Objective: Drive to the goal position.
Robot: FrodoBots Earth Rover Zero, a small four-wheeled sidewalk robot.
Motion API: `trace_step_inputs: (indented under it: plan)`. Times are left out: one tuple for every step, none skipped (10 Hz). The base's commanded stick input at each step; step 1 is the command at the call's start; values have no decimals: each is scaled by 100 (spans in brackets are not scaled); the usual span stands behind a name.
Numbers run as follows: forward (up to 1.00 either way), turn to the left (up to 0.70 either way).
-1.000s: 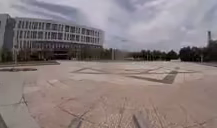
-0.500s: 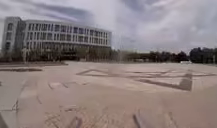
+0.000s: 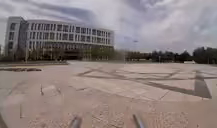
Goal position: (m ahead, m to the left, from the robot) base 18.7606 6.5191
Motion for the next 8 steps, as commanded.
trace_step_inputs:
  plan:
    - [100, 0]
    - [100, 0]
    - [100, 0]
    - [100, 0]
    - [100, 0]
    - [100, 0]
    - [100, 0]
    - [100, 0]
